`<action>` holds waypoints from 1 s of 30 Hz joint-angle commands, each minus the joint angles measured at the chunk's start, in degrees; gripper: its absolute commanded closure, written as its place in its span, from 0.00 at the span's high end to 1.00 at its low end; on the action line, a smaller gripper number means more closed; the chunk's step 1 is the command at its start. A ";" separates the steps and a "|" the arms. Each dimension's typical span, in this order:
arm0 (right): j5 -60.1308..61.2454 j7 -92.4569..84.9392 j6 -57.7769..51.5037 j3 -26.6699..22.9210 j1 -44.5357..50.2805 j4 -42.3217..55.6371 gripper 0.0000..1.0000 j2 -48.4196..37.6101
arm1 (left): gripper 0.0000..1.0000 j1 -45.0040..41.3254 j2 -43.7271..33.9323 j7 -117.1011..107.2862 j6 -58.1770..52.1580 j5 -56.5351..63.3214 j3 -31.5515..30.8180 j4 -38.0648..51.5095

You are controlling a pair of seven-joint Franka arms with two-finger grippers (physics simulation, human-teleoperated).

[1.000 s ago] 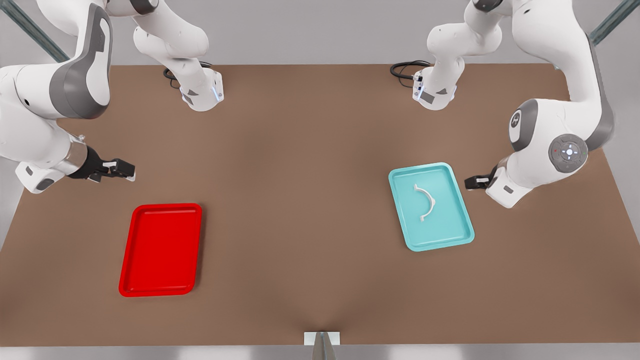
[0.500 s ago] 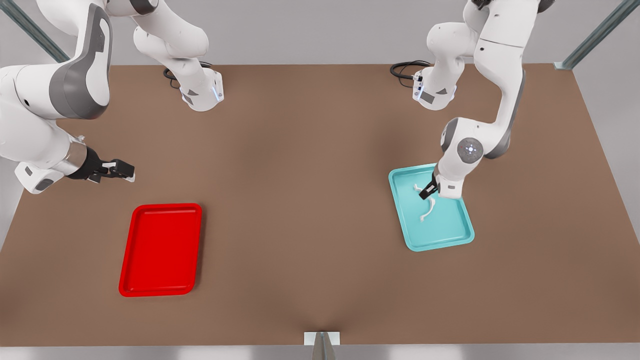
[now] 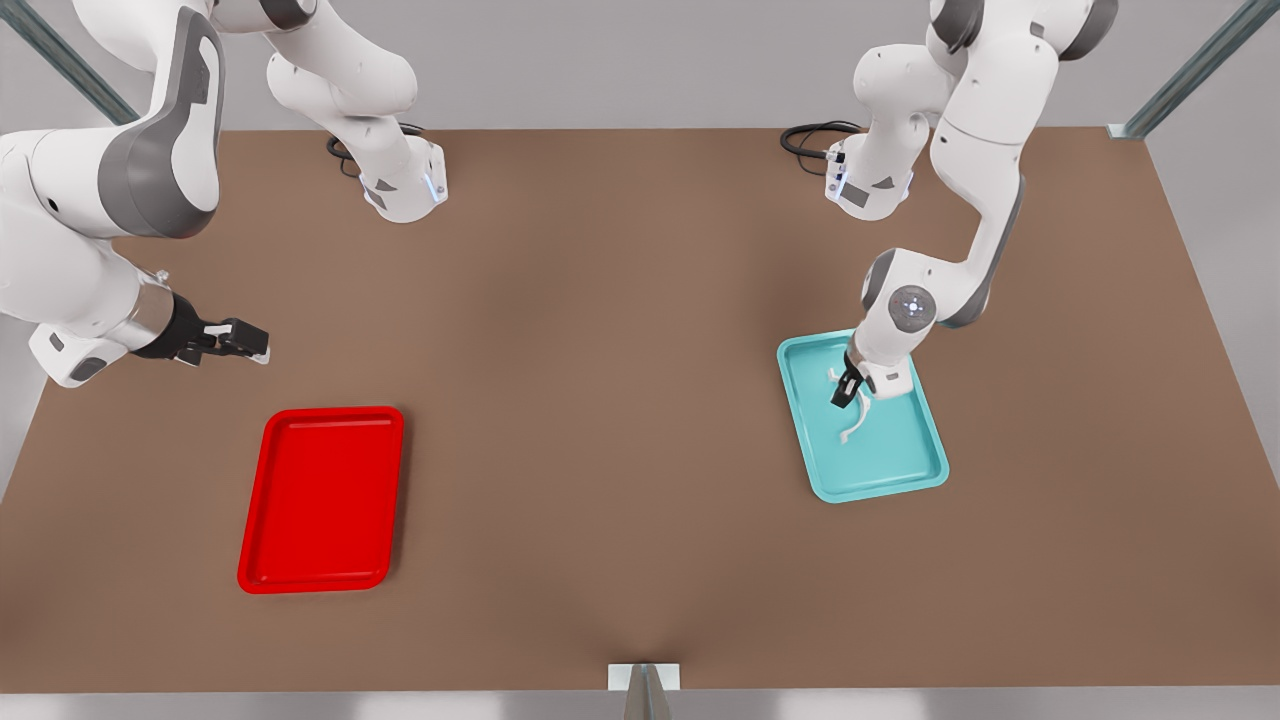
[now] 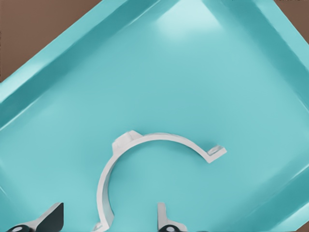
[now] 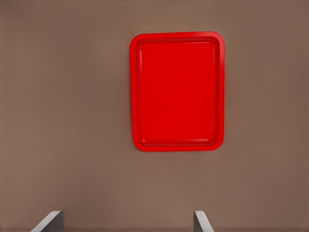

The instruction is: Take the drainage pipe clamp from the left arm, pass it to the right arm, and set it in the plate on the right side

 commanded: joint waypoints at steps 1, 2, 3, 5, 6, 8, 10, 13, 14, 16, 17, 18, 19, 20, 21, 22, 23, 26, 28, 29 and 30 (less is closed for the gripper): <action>0.03 0.01 -0.03 -0.02 -0.02 0.06 1.00 -0.06 | 0.93 0.00 0.46 -18.56 3.18 0.08 0.01 -0.60; 0.03 0.01 0.05 -0.02 0.07 0.06 1.00 -0.06 | 0.93 0.08 1.16 -18.56 3.18 0.08 0.01 -0.60; 0.03 0.01 -0.03 -0.02 0.07 -0.03 1.00 -0.06 | 0.89 0.08 1.43 -18.64 3.18 0.08 0.01 -0.60; 0.03 0.01 -0.03 -0.02 -0.02 0.06 1.00 -0.06 | 0.73 0.00 2.13 -18.56 3.62 0.08 0.01 -0.51; 0.03 0.01 -0.03 -0.02 -0.02 0.06 1.00 -0.06 | 0.69 0.00 2.22 -18.56 3.62 0.08 0.01 -0.51; 0.03 0.01 -0.03 -0.02 -0.02 0.06 1.00 -0.06 | 0.63 0.00 2.39 -18.56 3.62 0.08 0.01 -0.51; 0.03 0.01 -0.03 -0.02 -0.02 0.06 1.00 -0.06 | 0.57 0.00 2.48 -18.47 3.62 0.08 0.01 -0.51; 0.03 -0.08 0.05 -0.02 -0.02 0.06 1.00 0.02 | 0.49 0.00 2.75 -18.47 3.62 0.08 0.01 -0.51; 0.03 -0.08 -0.03 0.07 -0.02 0.06 1.00 0.02 | 0.44 0.00 2.83 -18.47 3.62 0.08 0.01 -0.42; 0.03 -0.08 0.05 -0.02 -0.02 0.06 1.00 -0.06 | 0.35 0.00 3.10 -18.47 3.62 0.08 0.01 -0.42; 0.03 -0.08 0.05 0.07 -0.02 0.06 1.00 0.02 | 0.32 0.00 3.10 -18.47 3.62 0.08 0.01 -0.42; 0.03 -0.08 -0.03 0.07 -0.02 0.06 1.00 0.02 | 0.28 0.00 3.10 -18.47 3.62 0.25 0.01 -0.42; 0.03 -0.08 -0.03 0.07 -0.02 0.06 1.00 0.02 | 0.24 0.00 3.10 -18.38 3.62 0.25 0.01 -0.42; 0.03 -0.08 -0.03 0.07 -0.02 0.06 1.00 -0.06 | 0.21 0.00 3.19 -18.38 3.62 0.08 0.01 -0.42; 0.03 -0.08 -0.03 0.07 -0.02 -0.03 1.00 -0.06 | 0.21 0.00 3.19 -18.38 3.62 0.08 0.01 -0.42; 0.03 -0.08 -0.03 0.07 -0.02 -0.03 1.00 -0.06 | 0.21 0.00 3.10 -18.38 3.62 0.08 0.01 -0.42; 0.03 -0.08 -0.03 -0.02 -0.02 -0.03 1.00 0.02 | 0.21 0.08 3.10 -18.38 3.62 0.08 0.01 -0.42; 0.03 -0.43 0.05 -0.02 -0.10 -0.03 1.00 0.02 | 0.21 0.08 2.75 -18.12 3.26 0.08 0.10 -0.33; 0.12 -0.52 -0.03 -0.02 -0.37 -0.03 1.00 0.02 | 0.21 0.17 2.40 -17.77 2.91 0.08 0.19 -0.24; 0.12 -0.52 -0.03 0.07 -0.37 -0.03 1.00 0.20 | 0.21 0.17 1.87 -16.54 2.65 0.08 0.28 -0.24; 0.12 -0.52 0.05 0.07 -0.37 -0.03 1.00 0.20 | 0.21 0.26 1.17 -14.70 1.42 0.08 0.28 -0.16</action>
